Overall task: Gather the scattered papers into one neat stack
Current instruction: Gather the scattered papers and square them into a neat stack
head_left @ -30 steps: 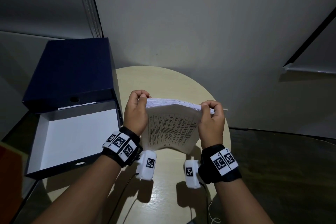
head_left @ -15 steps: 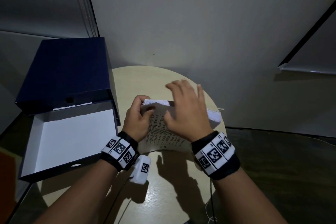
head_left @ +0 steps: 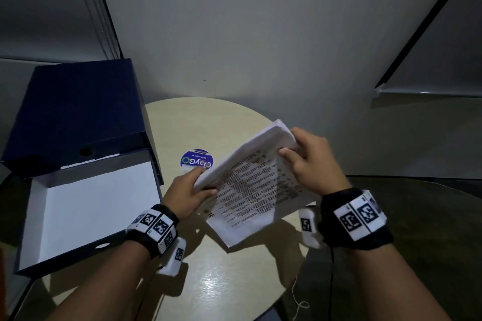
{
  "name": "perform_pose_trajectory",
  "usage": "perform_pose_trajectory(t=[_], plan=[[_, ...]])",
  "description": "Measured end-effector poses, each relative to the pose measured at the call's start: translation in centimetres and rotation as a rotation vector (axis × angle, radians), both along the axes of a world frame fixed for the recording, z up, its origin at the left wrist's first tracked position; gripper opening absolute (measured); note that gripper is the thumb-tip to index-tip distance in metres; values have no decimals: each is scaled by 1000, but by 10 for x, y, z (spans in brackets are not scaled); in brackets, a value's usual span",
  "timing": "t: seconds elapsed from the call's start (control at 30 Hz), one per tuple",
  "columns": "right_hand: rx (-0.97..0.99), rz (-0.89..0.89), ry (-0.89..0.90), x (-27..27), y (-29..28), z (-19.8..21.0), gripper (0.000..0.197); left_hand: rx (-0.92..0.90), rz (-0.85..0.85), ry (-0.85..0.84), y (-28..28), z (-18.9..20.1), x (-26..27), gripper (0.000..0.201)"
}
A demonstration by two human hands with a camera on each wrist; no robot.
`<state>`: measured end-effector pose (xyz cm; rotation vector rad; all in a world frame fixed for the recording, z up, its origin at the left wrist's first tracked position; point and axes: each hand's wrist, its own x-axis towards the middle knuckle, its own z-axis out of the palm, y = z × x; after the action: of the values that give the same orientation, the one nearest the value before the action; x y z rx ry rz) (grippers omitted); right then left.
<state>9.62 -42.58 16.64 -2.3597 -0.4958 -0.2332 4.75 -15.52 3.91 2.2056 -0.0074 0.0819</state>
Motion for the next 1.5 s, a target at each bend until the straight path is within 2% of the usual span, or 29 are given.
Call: perform_pose_trajectory(t=[0.07,0.17,0.2,0.27,0.33,0.37,0.5,0.6,0.73,0.87,1.0,1.13,1.23,1.33,1.5], plan=[[149,-49,94,-3,-27,-4,5,14,0,57,7,-3,-1,27],[419,-114,228,-12,-62,-15,21,10,42,89,11,-2,2,22],[495,-154,266,-15,-72,-22,23,-46,78,71,10,0,4,22],[613,-234,324,-20,-84,-39,23,-299,154,26,2,8,3,26],[664,-315,392,-24,-85,-64,24,-555,202,13,-9,15,0,35],[696,-345,440,-28,-82,-77,24,-609,228,16,-15,14,-1,36],[770,-403,571,-47,-61,-119,23,-627,390,66,-30,-9,-10,25],[806,-376,643,-61,-51,-131,22,-634,462,95,-37,-20,-29,27],[677,-369,641,-63,-57,-161,34,-604,437,125,-37,-37,-47,35],[670,-356,619,-59,-60,-163,24,-570,496,122,-42,-41,-46,25],[685,-330,576,-59,-61,-157,24,-657,474,88,-41,-34,-50,27],[757,-322,548,-60,-66,-162,33,-675,411,0,-31,-26,-50,47],[809,-359,433,-56,-59,-152,21,-692,408,-87,-35,-18,-43,30],[792,-453,333,-51,-46,-146,11,-629,472,-80,-36,-18,-36,7],[761,-534,321,-44,-39,-153,11,-595,511,-70,-33,-23,-35,13]])
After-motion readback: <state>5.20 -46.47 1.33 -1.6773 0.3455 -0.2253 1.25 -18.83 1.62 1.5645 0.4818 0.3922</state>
